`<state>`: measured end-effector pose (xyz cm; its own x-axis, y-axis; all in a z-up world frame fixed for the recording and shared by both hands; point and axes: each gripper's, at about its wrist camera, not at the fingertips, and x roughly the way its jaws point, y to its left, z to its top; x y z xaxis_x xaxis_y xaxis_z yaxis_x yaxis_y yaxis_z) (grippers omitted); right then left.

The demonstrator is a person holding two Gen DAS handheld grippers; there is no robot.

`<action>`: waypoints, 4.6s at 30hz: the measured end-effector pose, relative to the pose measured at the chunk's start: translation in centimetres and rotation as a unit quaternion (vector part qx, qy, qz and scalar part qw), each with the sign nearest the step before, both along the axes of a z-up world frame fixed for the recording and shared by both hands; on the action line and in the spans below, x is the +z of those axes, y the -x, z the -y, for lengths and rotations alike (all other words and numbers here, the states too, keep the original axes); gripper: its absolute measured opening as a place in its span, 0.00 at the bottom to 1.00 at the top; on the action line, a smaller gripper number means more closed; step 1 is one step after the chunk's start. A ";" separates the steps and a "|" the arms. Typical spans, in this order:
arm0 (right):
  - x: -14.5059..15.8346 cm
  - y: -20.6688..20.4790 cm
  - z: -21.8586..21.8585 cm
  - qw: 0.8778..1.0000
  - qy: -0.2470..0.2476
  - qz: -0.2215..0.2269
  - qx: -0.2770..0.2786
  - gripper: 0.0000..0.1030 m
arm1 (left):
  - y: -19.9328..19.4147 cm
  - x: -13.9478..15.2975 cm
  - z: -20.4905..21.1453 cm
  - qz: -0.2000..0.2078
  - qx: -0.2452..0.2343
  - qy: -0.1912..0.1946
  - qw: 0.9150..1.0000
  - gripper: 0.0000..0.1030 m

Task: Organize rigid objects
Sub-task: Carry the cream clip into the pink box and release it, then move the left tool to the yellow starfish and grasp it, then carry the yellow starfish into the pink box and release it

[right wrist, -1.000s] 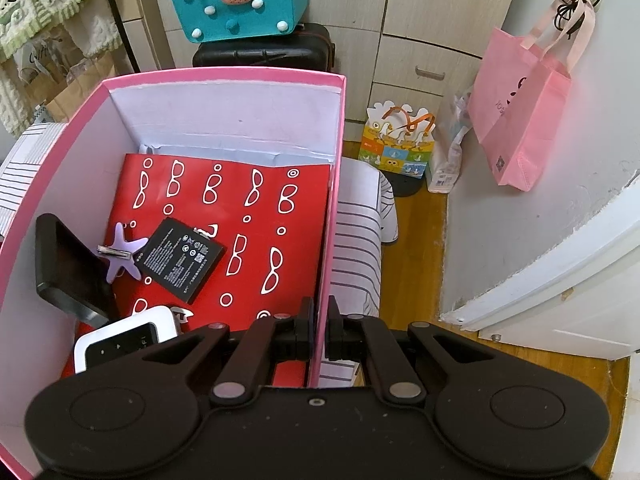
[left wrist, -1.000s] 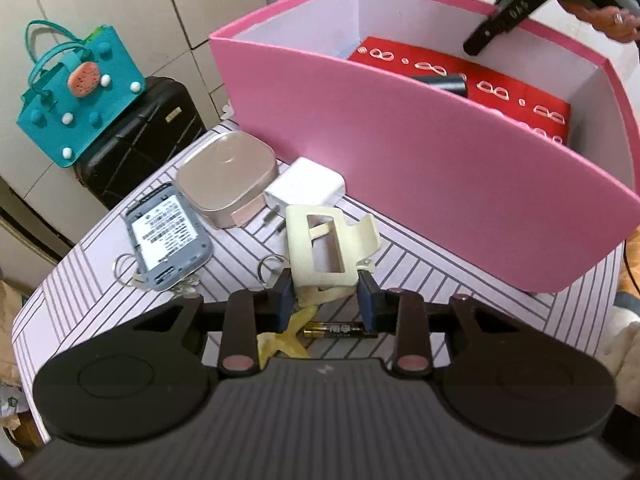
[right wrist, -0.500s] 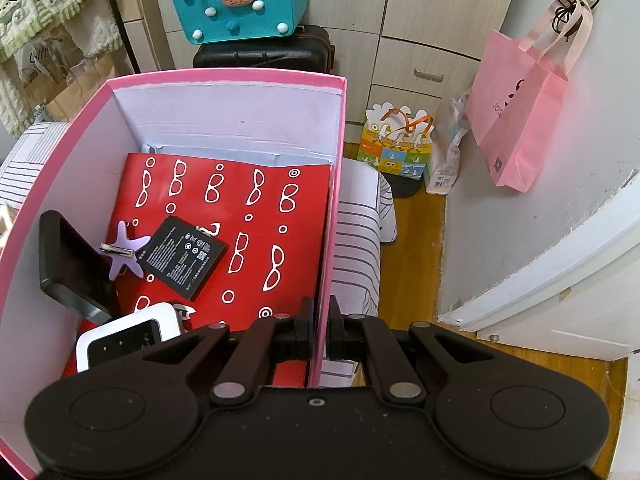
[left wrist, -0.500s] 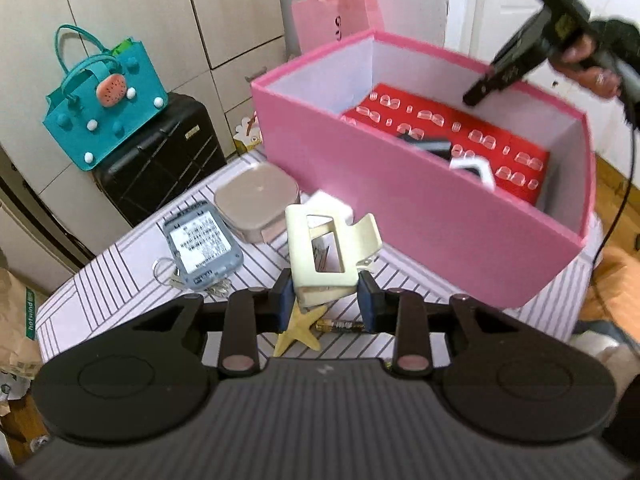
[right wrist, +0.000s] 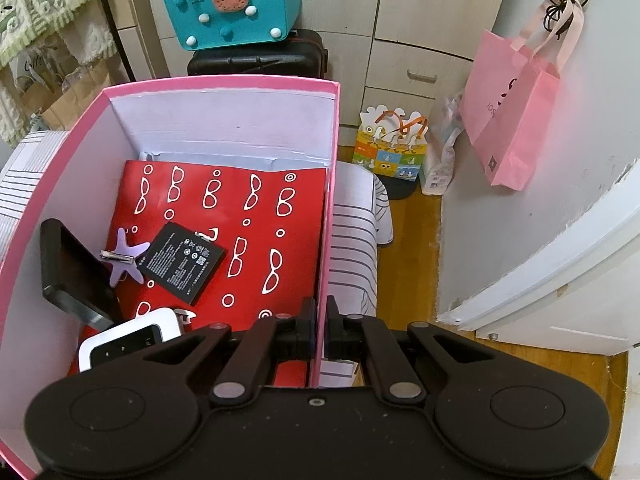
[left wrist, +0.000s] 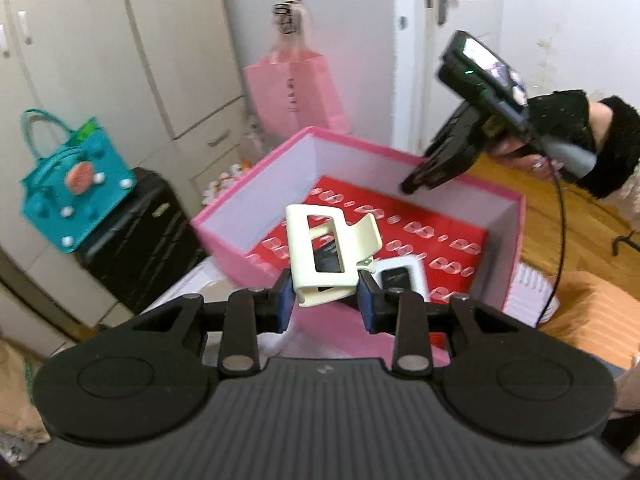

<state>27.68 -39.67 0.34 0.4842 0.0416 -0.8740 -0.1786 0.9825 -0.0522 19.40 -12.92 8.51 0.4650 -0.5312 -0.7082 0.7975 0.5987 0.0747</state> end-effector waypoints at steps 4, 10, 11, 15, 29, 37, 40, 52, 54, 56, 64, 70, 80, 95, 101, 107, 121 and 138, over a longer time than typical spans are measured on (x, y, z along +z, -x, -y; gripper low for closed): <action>0.0 0.2 0.0 1.000 -0.003 0.002 -0.003 0.06 | -0.5 -1.0 3.5 -0.025 -0.025 0.006 0.999 0.31; 0.1 0.7 0.2 1.000 -0.005 0.000 -0.003 0.06 | -1.5 -4.0 8.6 -0.068 -0.051 -0.007 0.996 0.31; 0.1 0.7 0.1 1.000 -0.006 -0.001 -0.003 0.06 | -1.6 -4.5 9.3 -0.072 -0.053 -0.013 0.996 0.31; 0.2 1.1 0.2 1.000 -0.006 0.001 -0.001 0.06 | -2.2 -6.5 11.7 -0.073 -0.052 -0.036 0.995 0.31; 0.1 1.3 0.5 1.000 -0.018 0.001 0.001 0.07 | -2.8 -5.4 8.6 -0.069 -0.046 -0.004 0.997 0.50; 0.4 1.9 0.6 1.000 -0.021 0.017 -0.001 0.07 | -1.5 -2.1 -0.2 -0.043 0.019 0.009 0.999 0.56; 0.3 1.8 0.3 1.000 -0.007 0.020 0.010 0.07 | -1.4 -2.2 -3.5 -0.034 0.062 0.000 0.998 0.57; 0.1 1.7 0.4 1.000 -0.019 0.019 0.002 0.11 | 0.0 -8.8 -10.6 -0.028 0.111 -0.040 0.993 0.61; 0.1 1.8 0.2 1.000 -0.015 0.019 0.002 0.11 | 0.1 -9.8 -10.7 -0.024 0.104 -0.046 0.993 0.61; 0.1 1.8 0.1 1.000 -0.013 0.018 0.000 0.11 | 0.2 -10.6 -10.5 -0.024 0.094 -0.047 0.994 0.61; 0.0 1.5 -0.1 1.000 -0.005 0.011 -0.003 0.12 | -1.2 -13.2 -9.8 -0.037 0.071 -0.044 0.996 0.60; 0.1 1.5 -0.3 1.000 0.002 0.008 -0.004 0.13 | -2.6 -14.6 -9.7 -0.041 0.063 -0.044 0.996 0.60; 0.0 1.4 -0.6 1.000 0.007 0.006 -0.005 0.14 | -4.0 -14.9 -10.9 -0.047 0.065 -0.013 0.997 0.32; 0.1 1.3 -0.6 1.000 0.006 0.007 -0.006 0.15 | -2.9 -14.1 -11.0 -0.038 0.079 -0.023 0.996 0.32; 0.1 1.4 -0.5 1.000 0.006 0.009 -0.006 0.15 | -2.4 -12.7 -11.7 -0.039 0.091 -0.018 0.995 0.06; 0.1 1.5 -0.6 1.000 0.006 0.013 -0.006 0.16 | -2.6 -13.0 -12.3 -0.048 0.103 -0.024 0.993 0.06; 0.3 1.7 -0.7 1.000 0.009 0.016 -0.003 0.16 | -1.5 -10.4 -12.6 -0.031 0.115 -0.018 0.993 0.06; 0.3 1.8 -0.8 0.999 0.019 0.031 0.010 0.12 | 0.9 -0.4 -5.9 0.048 0.060 0.011 0.997 0.06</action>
